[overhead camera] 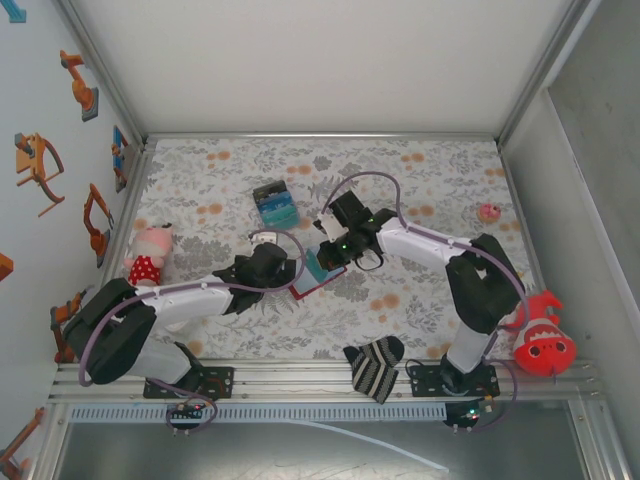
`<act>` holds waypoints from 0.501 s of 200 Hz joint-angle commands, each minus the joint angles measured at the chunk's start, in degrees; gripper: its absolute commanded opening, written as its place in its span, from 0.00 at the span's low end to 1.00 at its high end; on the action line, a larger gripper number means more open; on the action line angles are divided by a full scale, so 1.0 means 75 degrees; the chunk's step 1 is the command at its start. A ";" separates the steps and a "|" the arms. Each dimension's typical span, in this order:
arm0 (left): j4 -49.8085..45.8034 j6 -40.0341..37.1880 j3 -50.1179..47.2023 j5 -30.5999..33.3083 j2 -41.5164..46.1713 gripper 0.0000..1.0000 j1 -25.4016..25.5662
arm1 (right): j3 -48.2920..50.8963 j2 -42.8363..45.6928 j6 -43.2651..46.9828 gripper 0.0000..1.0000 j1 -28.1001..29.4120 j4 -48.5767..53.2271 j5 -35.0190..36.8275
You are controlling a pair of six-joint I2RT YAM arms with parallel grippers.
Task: Take the credit cards out of the card holder
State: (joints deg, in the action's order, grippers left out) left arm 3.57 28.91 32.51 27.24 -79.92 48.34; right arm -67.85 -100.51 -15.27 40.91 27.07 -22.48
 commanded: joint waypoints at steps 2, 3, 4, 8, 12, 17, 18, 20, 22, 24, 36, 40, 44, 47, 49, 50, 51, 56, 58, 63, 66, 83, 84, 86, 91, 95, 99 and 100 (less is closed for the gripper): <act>0.0188 0.0345 -0.0083 -0.0054 -0.0006 0.97 -0.0035 | -0.0405 -0.0253 0.0272 0.00 0.0218 0.0521 0.0742; 0.0190 0.0343 -0.0088 -0.0050 -0.0001 0.97 -0.0041 | -0.0413 -0.0270 0.0275 0.00 0.0224 0.0536 0.0762; 0.0191 0.0354 -0.0084 -0.0049 -0.0005 0.97 -0.0044 | -0.0423 -0.0284 0.0276 0.00 0.0233 0.0549 0.0784; 0.0202 0.0363 -0.0090 -0.0047 0.0000 0.97 -0.0046 | -0.0471 -0.0322 0.0304 0.00 0.0268 0.0595 0.0866; 0.0203 0.0358 -0.0098 -0.0050 -0.0008 0.97 -0.0046 | -0.0523 -0.0359 0.0339 0.00 0.0305 0.0625 0.0942; 0.0212 0.0351 -0.0087 -0.0048 -0.0026 0.97 -0.0046 | -0.0564 -0.0396 0.0356 0.00 0.0348 0.0671 0.1035; 0.0214 0.0346 -0.0090 -0.0047 -0.0029 0.97 -0.0046 | -0.0569 -0.0400 0.0358 0.00 0.0353 0.0669 0.1055; 0.0215 0.0348 -0.0092 -0.0047 -0.0037 0.97 -0.0046 | -0.0581 -0.0420 0.0362 0.00 0.0369 0.0686 0.1085; 0.0209 0.0346 -0.0087 -0.0058 -0.0042 0.97 -0.0052 | -0.0593 -0.0434 0.0369 0.00 0.0390 0.0699 0.1116; 0.0216 0.0348 -0.0091 -0.0058 -0.0057 0.97 -0.0048 | -0.0611 -0.0443 0.0371 0.00 0.0402 0.0711 0.1150; 0.0238 0.0331 -0.0081 -0.0074 -0.0099 0.97 -0.0054 | -0.0687 -0.0505 0.0399 0.00 0.0455 0.0772 0.1271; 0.0258 0.0334 -0.0080 -0.0089 -0.0113 0.97 -0.0058 | -0.0711 -0.0520 0.0414 0.00 0.0463 0.0795 0.1299; 0.0273 0.0325 -0.0074 -0.0108 -0.0130 0.97 -0.0058 | -0.0724 -0.0537 0.0420 0.00 0.0492 0.0803 0.1317; 0.0273 0.0322 -0.0071 -0.0117 -0.0149 0.97 -0.0058 | -0.0741 -0.0542 0.0426 0.00 0.0498 0.0820 0.1321; 0.0273 0.0319 -0.0070 -0.0129 -0.0161 0.97 -0.0058 | -0.0741 -0.0544 0.0426 0.00 0.0508 0.0829 0.1336; 0.0274 0.0324 -0.0075 -0.0135 -0.0166 0.97 -0.0064 | -0.0746 -0.0544 0.0428 0.00 0.0509 0.0831 0.1335; 0.0279 0.0321 -0.0072 -0.0132 -0.0169 0.97 -0.0061 | -0.0742 -0.0544 0.0429 0.00 0.0504 0.0831 0.1334; 0.0285 0.0314 -0.0054 -0.0160 -0.0203 0.97 -0.0067 | -0.0742 -0.0555 0.0435 0.00 0.0516 0.0848 0.1339; 0.0291 0.0314 -0.0051 -0.0166 -0.0227 0.97 -0.0069 | -0.0739 -0.0556 0.0431 0.00 0.0521 0.0848 0.1344; 0.0291 0.0301 -0.0034 -0.0182 -0.0269 0.97 -0.0070 | -0.0739 -0.0568 0.0431 0.00 0.0533 0.0854 0.1356; 0.0301 0.0279 -0.0021 -0.0197 -0.0293 0.97 -0.0070 | -0.0747 -0.0568 0.0435 0.00 0.0534 0.0847 0.1365; 0.0344 0.0198 0.0056 -0.0257 -0.0494 0.97 -0.0070 | -0.0697 -0.0579 0.0418 0.04 0.0543 0.0826 0.1380; 0.0344 0.0194 0.0058 -0.0257 -0.0509 0.97 -0.0070 | -0.0688 -0.0579 0.0412 0.05 0.0538 0.0829 0.1380; 0.0344 0.0199 0.0083 -0.0258 -0.0538 0.97 -0.0070 | -0.0681 -0.0579 0.0408 0.06 0.0541 0.0826 0.1386; 0.0343 0.0179 0.0109 -0.0272 -0.0612 0.97 -0.0070 | -0.0668 -0.0591 0.0406 0.09 0.0544 0.0804 0.1398; 0.0343 0.0173 0.0132 -0.0280 -0.0668 0.97 -0.0067 | -0.0658 -0.0597 0.0396 0.12 0.0541 0.0794 0.1392; 0.0350 0.0172 0.0160 -0.0292 -0.0707 0.97 -0.0067 | -0.0646 -0.0602 0.0402 0.14 0.0546 0.0784 0.1381; 0.0341 0.0175 0.0168 -0.0298 -0.0715 0.97 -0.0068 | -0.0645 -0.0608 0.0398 0.14 0.0540 0.0784 0.1375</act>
State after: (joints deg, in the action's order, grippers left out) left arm 5.63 30.22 32.51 26.02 -83.20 48.23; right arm -71.88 -104.12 -13.28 44.73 31.29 -13.61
